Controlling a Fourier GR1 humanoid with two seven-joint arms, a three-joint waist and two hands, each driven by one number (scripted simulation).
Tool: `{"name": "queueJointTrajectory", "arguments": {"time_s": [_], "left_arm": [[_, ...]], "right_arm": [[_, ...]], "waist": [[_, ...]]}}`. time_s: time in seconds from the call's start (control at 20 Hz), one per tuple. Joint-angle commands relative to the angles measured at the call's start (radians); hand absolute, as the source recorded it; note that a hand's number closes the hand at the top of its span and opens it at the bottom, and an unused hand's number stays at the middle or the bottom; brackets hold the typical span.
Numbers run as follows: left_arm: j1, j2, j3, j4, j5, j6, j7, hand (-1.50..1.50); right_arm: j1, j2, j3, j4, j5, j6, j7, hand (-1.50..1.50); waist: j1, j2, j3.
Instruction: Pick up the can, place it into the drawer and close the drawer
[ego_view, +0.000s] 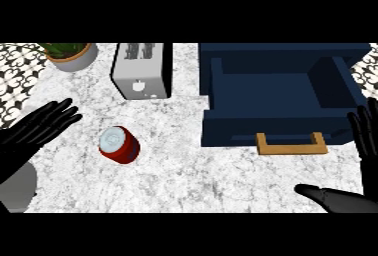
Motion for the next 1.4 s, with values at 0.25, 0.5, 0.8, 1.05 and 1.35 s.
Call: {"name": "queueJointTrajectory", "arguments": {"time_s": [0.25, 0.5, 0.8, 1.05, 1.35], "left_arm": [[-0.029, 0.157, 0.152, 0.147, 0.217, -0.218, 0.059, -1.5], [-0.035, 0.187, 0.171, 0.154, 0.34, -0.176, 0.153, -1.5], [-0.087, 0.195, 0.122, 0.225, 0.471, -0.098, 0.267, -1.5], [-0.149, 0.217, 0.086, 0.246, 0.574, -0.028, 0.37, -1.5], [-0.113, 0.081, 0.045, 0.271, 0.44, -0.061, 0.348, -1.5]], "right_arm": [[0.168, 0.016, -0.082, -0.009, -0.087, 0.095, -0.105, -1.5], [0.222, -0.033, -0.213, -0.046, -0.209, 0.187, -0.115, -1.5], [0.2, -0.049, -0.258, -0.001, -0.232, 0.223, -0.115, -1.5], [0.243, -0.071, -0.317, -0.016, -0.3, 0.294, -0.113, -1.5], [0.253, -0.073, -0.395, 0.022, -0.346, 0.345, -0.141, -1.5]], "waist": [[0.01, -0.004, 0.001], [0.008, -0.005, 0.001], [0.007, -0.004, 0.001], [0.004, -0.004, 0.001], [0.006, -0.003, 0.001]]}}
